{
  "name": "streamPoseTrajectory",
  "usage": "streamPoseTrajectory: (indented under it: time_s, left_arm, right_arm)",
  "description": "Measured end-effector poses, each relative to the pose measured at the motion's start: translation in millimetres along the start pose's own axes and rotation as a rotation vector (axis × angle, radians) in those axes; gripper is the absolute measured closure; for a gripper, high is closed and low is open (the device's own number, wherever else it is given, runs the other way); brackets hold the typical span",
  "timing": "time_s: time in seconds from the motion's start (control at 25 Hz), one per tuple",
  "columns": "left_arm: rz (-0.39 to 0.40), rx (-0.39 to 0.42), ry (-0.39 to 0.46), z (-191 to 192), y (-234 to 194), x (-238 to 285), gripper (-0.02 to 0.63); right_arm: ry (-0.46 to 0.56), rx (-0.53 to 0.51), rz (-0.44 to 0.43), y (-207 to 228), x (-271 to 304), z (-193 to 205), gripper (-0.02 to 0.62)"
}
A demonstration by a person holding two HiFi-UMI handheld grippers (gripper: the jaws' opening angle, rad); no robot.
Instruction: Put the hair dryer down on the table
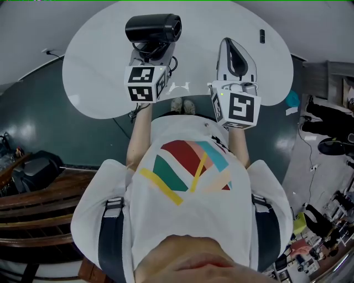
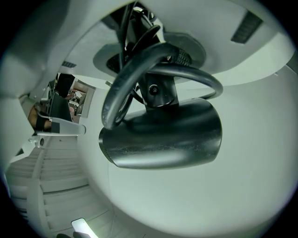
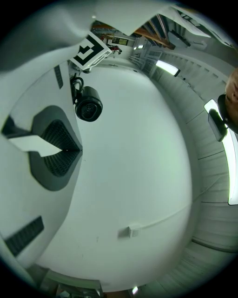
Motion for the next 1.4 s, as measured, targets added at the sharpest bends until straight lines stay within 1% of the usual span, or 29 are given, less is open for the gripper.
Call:
streamPoseTrajectory:
  time_s: [0.12,0.4,0.6,0.76,1.12,1.4]
  left_arm:
    - [0.008,-0.027,-0.031,15,-3,5,0.399]
    - [0.018,-0.058,-0.13,53,-5,18,0.399]
    - [0.036,-0.109,-0.203,84,-2,27,0.399]
    - [0.033,-0.106,-0.251,102,-1,32,0.399]
    - [0.045,-0.138,-0.338,135,-2,38,0.399]
    - [0.054,-0.165,-0.388,151,-2,42,0.399]
  right_arm:
    - [-0.006,-0.002,0.003,-1,1,1,0.586]
    - [-0.013,-0.007,0.01,0,1,1,0.586]
    - [-0.016,-0.005,0.011,-1,2,1,0.586]
    - [-0.015,-0.006,0.009,-1,2,0,0.586]
    - [-0.03,-0.018,0.025,2,1,5,0.586]
    - [-0.077,-0.024,0.03,2,2,14,0.586]
Point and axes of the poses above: the fingertips, and each gripper's own axes: x forward along the fingers, y to its right, z out of its underside, the point moved 1 cm from there along -x, backward along the fingers, and after that the axes turned 9 degrees about x, right-handed, at the moved point
